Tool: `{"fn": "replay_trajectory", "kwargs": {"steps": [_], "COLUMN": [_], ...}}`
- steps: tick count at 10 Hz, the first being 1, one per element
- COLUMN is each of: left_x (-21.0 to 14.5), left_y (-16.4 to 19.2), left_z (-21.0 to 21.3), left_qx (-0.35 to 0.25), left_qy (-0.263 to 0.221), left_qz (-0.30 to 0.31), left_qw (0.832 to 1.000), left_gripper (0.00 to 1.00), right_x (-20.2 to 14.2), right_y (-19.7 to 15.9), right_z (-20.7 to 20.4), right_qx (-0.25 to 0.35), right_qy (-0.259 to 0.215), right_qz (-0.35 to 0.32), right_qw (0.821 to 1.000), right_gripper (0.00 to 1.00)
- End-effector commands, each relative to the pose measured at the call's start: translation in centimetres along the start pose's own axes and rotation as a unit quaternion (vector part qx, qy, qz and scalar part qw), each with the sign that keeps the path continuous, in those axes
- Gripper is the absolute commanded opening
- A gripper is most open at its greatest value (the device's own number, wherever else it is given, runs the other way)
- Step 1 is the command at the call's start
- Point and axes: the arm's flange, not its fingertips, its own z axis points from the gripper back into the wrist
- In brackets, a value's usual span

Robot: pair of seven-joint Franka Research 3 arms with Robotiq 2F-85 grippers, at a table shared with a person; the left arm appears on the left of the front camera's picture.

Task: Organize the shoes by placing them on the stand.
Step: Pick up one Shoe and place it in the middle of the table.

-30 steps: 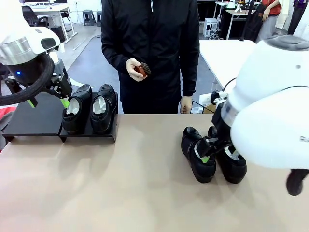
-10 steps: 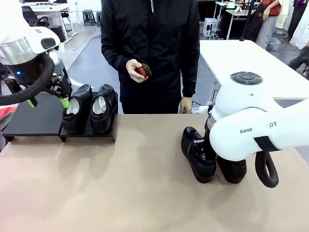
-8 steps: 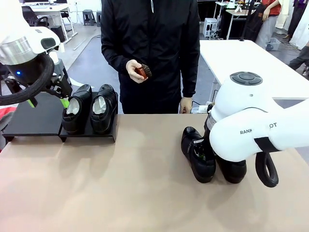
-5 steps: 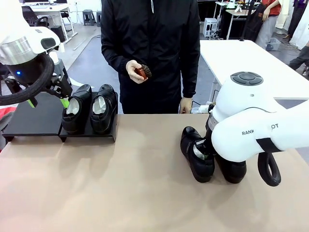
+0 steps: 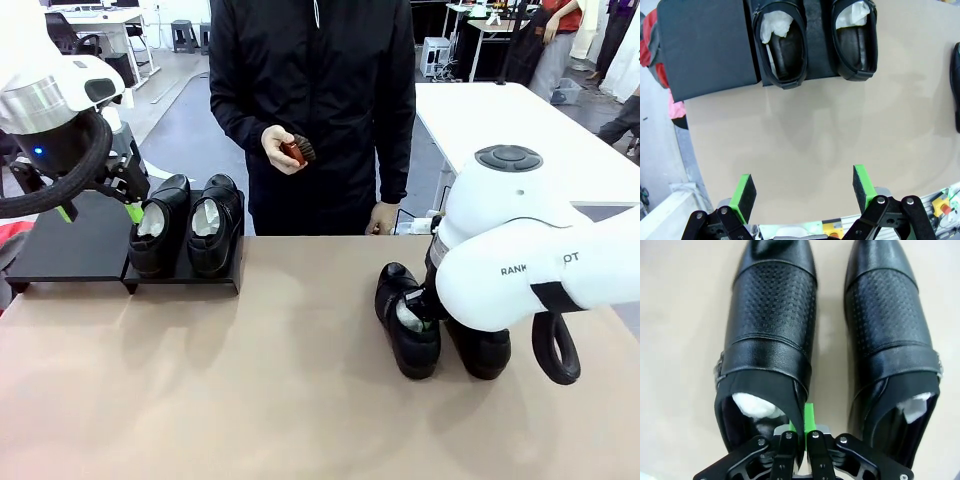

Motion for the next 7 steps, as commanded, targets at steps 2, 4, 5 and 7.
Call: {"fn": "replay_trajectory", "kwargs": {"steps": [2,4,5,7], "left_x": [-0.3,-0.3,-0.3,-0.3], "left_y": [0.2,0.2,0.2,0.2], "left_z": [0.1,0.1,0.1,0.1], "left_qx": [-0.001,-0.001,-0.001,-0.001], "left_qy": [0.0,0.0,0.0,0.0], "left_qz": [0.001,0.001,0.001,0.001], "left_qw": [1.0,1.0,1.0,1.0], "left_gripper": [1.0,1.0,1.0,1.0], "right_x": [-4.7,-8.0,-8.9,-10.2], "right_y": [4.7,9.1,11.1,14.0], "right_z": [8.0,9.3,9.0,8.0], "right_qx": [0.04,0.09,0.091,0.091], "right_qy": [-0.017,-0.017,-0.019,-0.025], "right_qz": [-0.006,0.04,0.056,0.047], "right_qw": [0.999,0.995,0.994,0.994], "right_gripper": [0.0,0.0,0.0,0.0]}}
